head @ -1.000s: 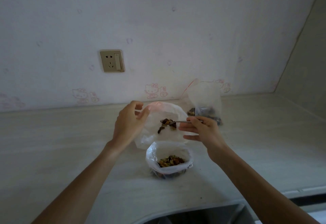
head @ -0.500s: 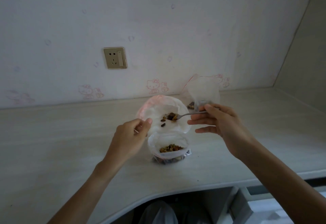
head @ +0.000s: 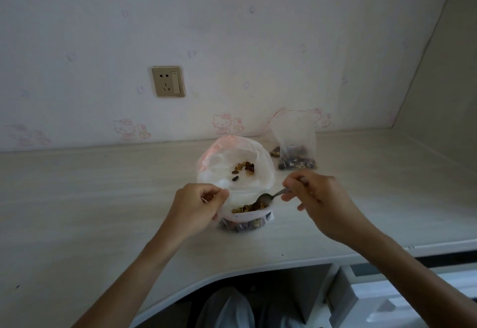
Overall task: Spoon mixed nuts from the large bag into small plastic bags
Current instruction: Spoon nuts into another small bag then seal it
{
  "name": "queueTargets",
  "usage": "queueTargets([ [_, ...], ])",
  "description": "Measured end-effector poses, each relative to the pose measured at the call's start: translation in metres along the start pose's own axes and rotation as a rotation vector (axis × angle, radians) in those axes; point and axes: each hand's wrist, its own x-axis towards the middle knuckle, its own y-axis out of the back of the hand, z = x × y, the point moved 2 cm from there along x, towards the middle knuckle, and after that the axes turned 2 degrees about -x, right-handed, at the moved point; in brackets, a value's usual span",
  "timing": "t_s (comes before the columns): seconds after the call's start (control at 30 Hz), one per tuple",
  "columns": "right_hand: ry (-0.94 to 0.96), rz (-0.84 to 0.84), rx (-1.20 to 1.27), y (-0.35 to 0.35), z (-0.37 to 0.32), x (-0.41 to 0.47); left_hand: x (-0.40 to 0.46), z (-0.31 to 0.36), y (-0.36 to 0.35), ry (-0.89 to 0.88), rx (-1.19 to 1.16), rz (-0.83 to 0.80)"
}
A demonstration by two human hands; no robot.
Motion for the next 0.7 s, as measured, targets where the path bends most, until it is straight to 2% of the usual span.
queueTargets([
  [0.13,0.512,0.007,-0.512,0.004,-0.013,-0.008,0.003,0.004,0.002,-0.015,0.015,-0.008],
  [0.2,0.612,-0.053,-0.643,0.005,-0.017,-0.009,0.004,0.005,0.004,-0.007,0.002,-0.013],
  [0.3,0.687,-0.08,-0.677,0.008,-0.021,-0.009,0.007,0.007,0.009,0.002,-0.014,-0.008],
  [0.37,0.618,-0.069,-0.568,0.013,-0.02,-0.006,0.009,0.008,0.009,0.0,-0.004,-0.009],
  [0.43,0.453,-0.084,-0.317,0.019,-0.016,-0.003,0.009,0.007,0.007,-0.01,0.034,-0.014],
  [0.57,0.172,0.015,0.221,0.023,-0.005,0.007,0.009,0.001,0.008,0.02,0.065,-0.031],
  [0.63,0.056,0.057,0.476,0.019,0.002,0.013,0.013,-0.003,0.011,0.033,0.069,0.013],
  [0.7,-0.062,0.104,0.649,0.013,0.008,0.019,0.019,-0.01,0.015,0.035,0.097,0.137],
])
